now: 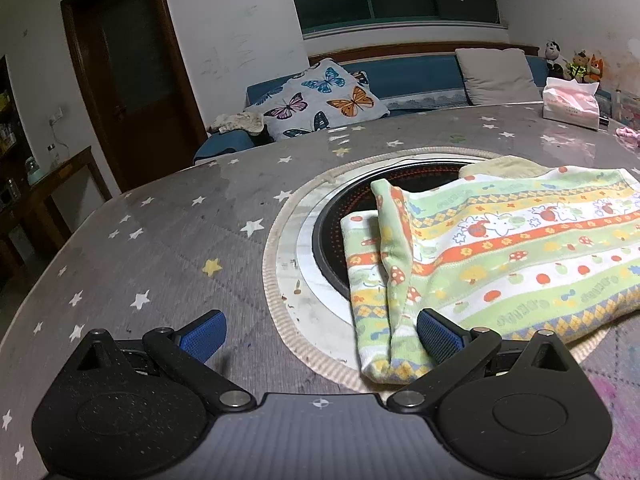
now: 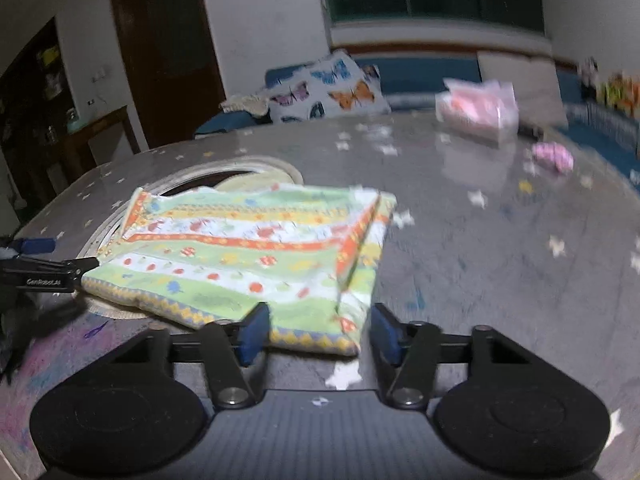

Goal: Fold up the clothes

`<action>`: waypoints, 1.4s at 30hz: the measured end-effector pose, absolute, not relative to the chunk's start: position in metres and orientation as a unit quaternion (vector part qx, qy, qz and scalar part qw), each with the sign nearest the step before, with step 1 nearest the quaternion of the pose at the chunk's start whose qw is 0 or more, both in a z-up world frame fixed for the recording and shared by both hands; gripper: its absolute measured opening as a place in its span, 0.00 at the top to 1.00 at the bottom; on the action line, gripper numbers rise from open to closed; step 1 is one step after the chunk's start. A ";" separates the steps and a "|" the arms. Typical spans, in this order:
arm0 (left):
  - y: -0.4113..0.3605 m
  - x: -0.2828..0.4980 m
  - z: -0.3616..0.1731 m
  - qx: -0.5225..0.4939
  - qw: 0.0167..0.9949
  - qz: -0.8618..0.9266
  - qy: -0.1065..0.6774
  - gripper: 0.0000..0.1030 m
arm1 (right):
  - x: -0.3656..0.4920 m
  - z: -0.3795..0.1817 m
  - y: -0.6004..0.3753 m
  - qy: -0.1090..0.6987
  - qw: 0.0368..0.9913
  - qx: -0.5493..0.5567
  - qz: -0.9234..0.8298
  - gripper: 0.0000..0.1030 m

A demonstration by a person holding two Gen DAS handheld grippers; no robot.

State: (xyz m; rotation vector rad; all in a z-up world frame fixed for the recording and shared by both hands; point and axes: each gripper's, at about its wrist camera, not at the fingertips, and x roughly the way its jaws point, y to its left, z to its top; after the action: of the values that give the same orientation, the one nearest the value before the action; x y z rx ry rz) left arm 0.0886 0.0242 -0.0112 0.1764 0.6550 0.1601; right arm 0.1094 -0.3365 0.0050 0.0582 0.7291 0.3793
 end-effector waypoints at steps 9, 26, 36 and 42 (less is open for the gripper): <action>0.018 0.073 -0.008 0.078 0.937 0.066 0.334 0.01 | 0.111 0.008 -0.344 0.358 0.916 0.023 0.182 0.89; -0.043 0.084 0.005 0.123 0.947 -0.010 0.297 0.00 | 0.096 0.031 -0.275 0.301 0.920 -0.077 0.240 0.79; -0.044 0.083 -0.013 0.123 0.943 -0.020 0.309 0.00 | 0.094 0.011 -0.232 0.304 0.899 -0.105 0.298 0.76; -0.041 0.084 -0.012 0.118 0.943 -0.022 0.310 0.00 | 0.095 0.016 -0.254 0.322 0.898 -0.082 0.287 0.70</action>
State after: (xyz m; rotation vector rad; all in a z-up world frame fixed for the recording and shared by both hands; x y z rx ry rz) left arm 0.0837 -0.0407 -0.0122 0.2416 0.6314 -0.0445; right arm 0.0954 -0.2537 0.0163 -0.1701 0.6662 0.5947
